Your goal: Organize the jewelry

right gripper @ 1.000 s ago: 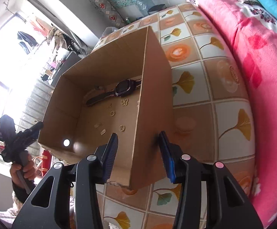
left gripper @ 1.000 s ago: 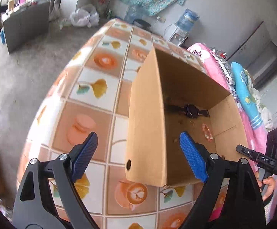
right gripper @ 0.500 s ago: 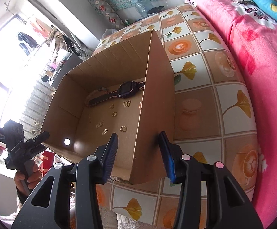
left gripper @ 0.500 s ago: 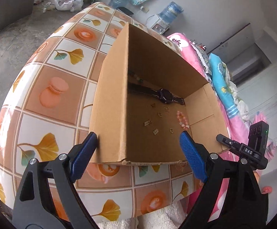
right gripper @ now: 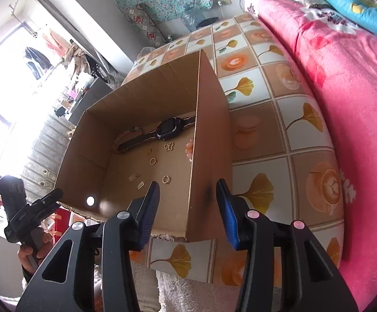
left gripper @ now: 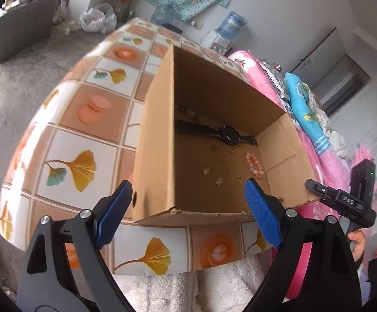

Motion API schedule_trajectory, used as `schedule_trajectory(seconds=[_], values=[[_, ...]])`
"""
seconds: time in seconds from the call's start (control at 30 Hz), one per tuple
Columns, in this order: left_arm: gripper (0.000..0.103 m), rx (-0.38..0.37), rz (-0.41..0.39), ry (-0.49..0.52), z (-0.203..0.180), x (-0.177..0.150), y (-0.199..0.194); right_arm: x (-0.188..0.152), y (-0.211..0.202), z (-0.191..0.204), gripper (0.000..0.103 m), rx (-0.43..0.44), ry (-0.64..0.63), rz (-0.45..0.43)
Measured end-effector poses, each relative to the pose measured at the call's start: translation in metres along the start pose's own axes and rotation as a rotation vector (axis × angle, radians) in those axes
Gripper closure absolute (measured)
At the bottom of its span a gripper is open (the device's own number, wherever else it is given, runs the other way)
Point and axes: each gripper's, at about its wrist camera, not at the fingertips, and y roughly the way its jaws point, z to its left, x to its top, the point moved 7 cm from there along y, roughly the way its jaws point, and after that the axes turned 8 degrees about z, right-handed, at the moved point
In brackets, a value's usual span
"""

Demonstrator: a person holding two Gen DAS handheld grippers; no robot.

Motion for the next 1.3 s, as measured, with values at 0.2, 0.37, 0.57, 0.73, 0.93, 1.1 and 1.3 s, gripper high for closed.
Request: schedule_trajectory(seconds=[0.2,0.37,0.57,0.73,0.93,1.1,1.3], values=[[0.013,0.131,-0.175,0.092,-0.018,-0.014,-0.051,-0.032,-0.057,0.024,0.046,-0.098,-0.085,-0.225],[0.011,0.157,-0.201,0.051,-0.03,-0.033,-0.066,-0.065,-0.07,0.055,0.027,-0.113,-0.163,-0.279],[0.01,0.409,-0.169,0.063,-0.026,-0.048,-0.052,-0.084,-0.031,0.086,0.015,-0.167,-0.232,-0.173],[0.01,0.483,-0.101,0.121,-0.034,-0.056,-0.041,-0.084,-0.013,0.099,0.011,-0.224,-0.239,-0.145],[0.01,0.513,-0.011,0.18,-0.05,-0.059,-0.016,-0.08,-0.004,0.104,0.009,-0.281,-0.23,-0.126],[0.01,0.473,0.036,0.148,-0.054,-0.059,-0.007,-0.078,0.002,0.097,0.009,-0.318,-0.194,-0.102],[0.01,0.469,0.043,0.126,-0.055,-0.054,-0.003,-0.078,0.007,0.092,0.009,-0.345,-0.173,-0.081]])
